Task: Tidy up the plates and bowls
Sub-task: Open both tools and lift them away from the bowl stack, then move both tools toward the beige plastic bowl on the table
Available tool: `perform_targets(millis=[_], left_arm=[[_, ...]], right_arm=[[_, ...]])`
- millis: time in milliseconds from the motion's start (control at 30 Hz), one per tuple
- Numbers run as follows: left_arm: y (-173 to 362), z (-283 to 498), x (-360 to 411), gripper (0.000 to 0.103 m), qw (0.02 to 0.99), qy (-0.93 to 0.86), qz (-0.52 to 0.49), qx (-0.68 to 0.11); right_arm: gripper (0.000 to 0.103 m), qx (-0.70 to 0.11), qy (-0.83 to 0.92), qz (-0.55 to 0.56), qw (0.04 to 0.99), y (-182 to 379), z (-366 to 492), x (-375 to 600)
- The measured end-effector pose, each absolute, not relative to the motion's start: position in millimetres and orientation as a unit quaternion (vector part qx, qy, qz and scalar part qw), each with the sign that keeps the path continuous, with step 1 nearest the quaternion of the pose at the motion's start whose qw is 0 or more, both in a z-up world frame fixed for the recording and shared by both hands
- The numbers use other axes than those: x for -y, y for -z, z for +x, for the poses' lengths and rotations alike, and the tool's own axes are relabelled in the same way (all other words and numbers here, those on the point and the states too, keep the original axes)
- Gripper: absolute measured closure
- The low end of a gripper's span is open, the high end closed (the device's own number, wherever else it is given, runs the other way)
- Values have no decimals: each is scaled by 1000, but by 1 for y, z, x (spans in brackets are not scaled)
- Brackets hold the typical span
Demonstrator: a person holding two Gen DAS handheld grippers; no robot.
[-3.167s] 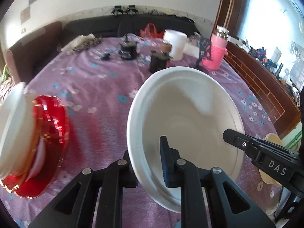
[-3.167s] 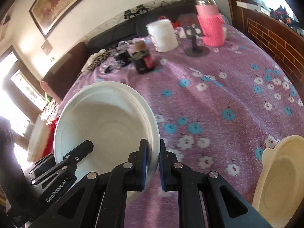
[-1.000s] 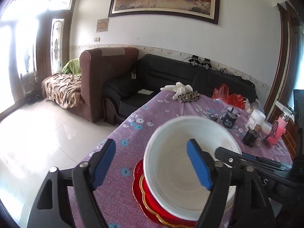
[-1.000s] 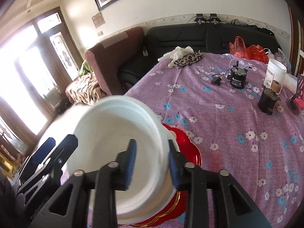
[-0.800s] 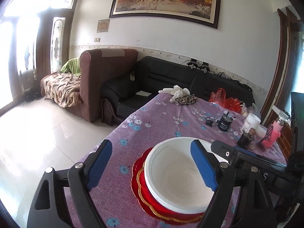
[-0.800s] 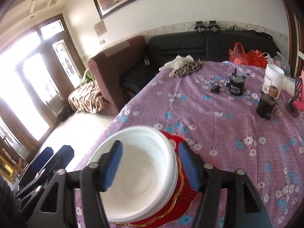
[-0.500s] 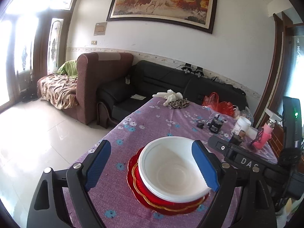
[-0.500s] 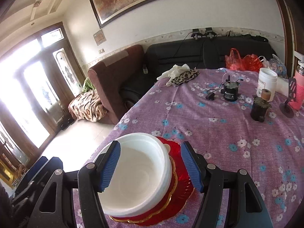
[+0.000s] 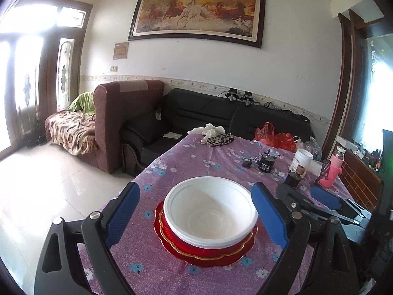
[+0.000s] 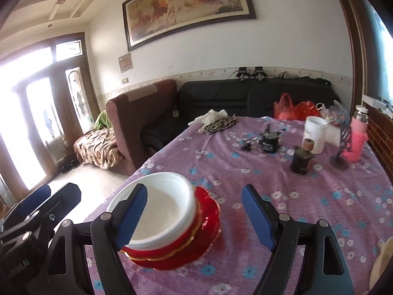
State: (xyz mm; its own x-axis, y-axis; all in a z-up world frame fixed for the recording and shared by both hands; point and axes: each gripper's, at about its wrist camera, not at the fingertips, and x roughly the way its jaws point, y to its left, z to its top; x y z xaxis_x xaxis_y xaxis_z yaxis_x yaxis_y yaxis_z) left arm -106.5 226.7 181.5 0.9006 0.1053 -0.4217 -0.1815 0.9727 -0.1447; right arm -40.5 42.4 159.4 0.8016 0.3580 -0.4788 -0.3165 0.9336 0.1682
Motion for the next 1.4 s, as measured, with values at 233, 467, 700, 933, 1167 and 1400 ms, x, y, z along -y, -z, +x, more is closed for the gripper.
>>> perform_targets(millis=[233, 467, 700, 933, 1167, 1400], left_arm=[[-182, -108, -198, 8, 972, -67, -65, -214], [-177, -105, -168, 4, 973, -49, -39, -223], [-170, -100, -131, 4, 971, -36, 4, -238], [-163, -98, -107, 4, 968, -33, 40, -245], [-156, -95, -86, 4, 964, -24, 59, -257], [-149, -91, -63, 4, 960, -10, 80, -268]], right_arm=[[17, -268, -163, 50, 948, -150, -47, -15], [17, -289, -139, 77, 944, -133, -48, 24], [17, -305, -114, 105, 940, -115, -47, 66], [16, -305, -95, 122, 940, -107, -53, 98], [16, -298, -78, 135, 942, -109, -65, 129], [15, -286, -45, 148, 946, -114, -82, 173]])
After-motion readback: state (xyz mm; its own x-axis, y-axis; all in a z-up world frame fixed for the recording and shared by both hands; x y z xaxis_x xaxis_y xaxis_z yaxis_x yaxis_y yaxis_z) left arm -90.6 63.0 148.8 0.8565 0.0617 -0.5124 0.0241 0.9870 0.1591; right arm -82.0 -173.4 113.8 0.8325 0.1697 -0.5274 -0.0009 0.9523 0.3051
